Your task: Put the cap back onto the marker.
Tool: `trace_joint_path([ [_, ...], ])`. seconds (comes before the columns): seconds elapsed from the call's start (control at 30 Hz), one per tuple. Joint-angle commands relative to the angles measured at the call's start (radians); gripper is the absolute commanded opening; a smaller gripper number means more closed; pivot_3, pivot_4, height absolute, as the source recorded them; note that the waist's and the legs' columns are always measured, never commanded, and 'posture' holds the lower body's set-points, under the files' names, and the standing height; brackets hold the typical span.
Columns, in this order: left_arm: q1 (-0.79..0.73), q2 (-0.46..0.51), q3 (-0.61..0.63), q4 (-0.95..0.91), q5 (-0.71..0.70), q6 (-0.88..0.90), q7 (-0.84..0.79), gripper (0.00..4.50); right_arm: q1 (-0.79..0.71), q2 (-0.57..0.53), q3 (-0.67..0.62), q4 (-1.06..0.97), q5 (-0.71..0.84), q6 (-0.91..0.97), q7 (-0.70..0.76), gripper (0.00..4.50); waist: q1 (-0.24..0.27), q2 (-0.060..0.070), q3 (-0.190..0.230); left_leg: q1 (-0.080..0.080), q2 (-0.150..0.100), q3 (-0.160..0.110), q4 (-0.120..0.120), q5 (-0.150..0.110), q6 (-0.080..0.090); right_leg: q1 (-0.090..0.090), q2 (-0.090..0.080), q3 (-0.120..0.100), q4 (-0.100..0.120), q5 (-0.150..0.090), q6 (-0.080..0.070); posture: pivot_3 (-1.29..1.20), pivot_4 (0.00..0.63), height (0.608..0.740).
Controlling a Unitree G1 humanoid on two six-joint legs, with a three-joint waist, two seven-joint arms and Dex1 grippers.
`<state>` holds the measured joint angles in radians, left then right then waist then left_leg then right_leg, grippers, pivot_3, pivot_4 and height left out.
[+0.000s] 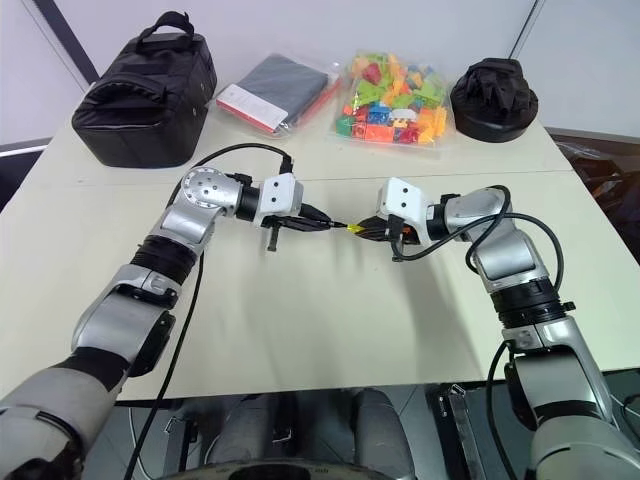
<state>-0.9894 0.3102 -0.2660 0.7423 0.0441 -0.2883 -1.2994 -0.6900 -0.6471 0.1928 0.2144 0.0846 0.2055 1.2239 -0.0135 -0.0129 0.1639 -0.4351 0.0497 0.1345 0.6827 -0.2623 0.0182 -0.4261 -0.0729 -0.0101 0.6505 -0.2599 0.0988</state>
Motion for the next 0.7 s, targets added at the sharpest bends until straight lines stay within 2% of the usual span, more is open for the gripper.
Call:
trace_joint_path([
  [0.03, -0.013, -0.014, -0.017, -0.07, -0.008, -0.021, -0.005, 0.0, -0.047, 0.029, 0.003, 0.007, 0.015, -0.016, 0.001, 0.05, 0.0, 0.0, 0.0, 0.0, 0.0, 0.0, 0.0, 0.0, 0.0, 0.0, 0.0, 0.0, 0.0, 0.0, 0.0, 0.0, 0.15, 0.74],
  [0.17, -0.003, -0.012, -0.029, -0.093, 0.004, -0.04, -0.002, 0.0, -0.083, 0.063, -0.01, 0.041, 0.034, 0.004, 0.001, 0.05, -0.001, 0.0, 0.0, 0.0, 0.0, 0.0, 0.0, 0.0, 0.0, 0.0, 0.0, 0.0, 0.0, 0.0, 0.0, 0.0, 0.15, 0.74],
  [0.47, -0.016, 0.021, -0.074, -0.102, 0.068, -0.107, -0.005, 0.0, -0.101, 0.055, 0.012, 0.038, 0.031, 0.056, 0.067, 0.05, 0.001, 0.0, 0.0, -0.001, 0.0, 0.0, 0.0, 0.0, 0.0, -0.001, 0.0, 0.0, 0.0, 0.0, 0.0, 0.0, 0.15, 0.74],
  [0.7, -0.015, 0.034, -0.111, -0.13, 0.085, -0.055, -0.052, 0.0, -0.134, 0.047, 0.048, 0.041, 0.003, 0.065, 0.099, 0.05, 0.0, 0.0, 0.0, -0.002, 0.0, 0.0, 0.0, 0.0, 0.0, -0.001, 0.0, 0.0, 0.0, 0.0, 0.0, 0.0, 0.15, 0.74],
])
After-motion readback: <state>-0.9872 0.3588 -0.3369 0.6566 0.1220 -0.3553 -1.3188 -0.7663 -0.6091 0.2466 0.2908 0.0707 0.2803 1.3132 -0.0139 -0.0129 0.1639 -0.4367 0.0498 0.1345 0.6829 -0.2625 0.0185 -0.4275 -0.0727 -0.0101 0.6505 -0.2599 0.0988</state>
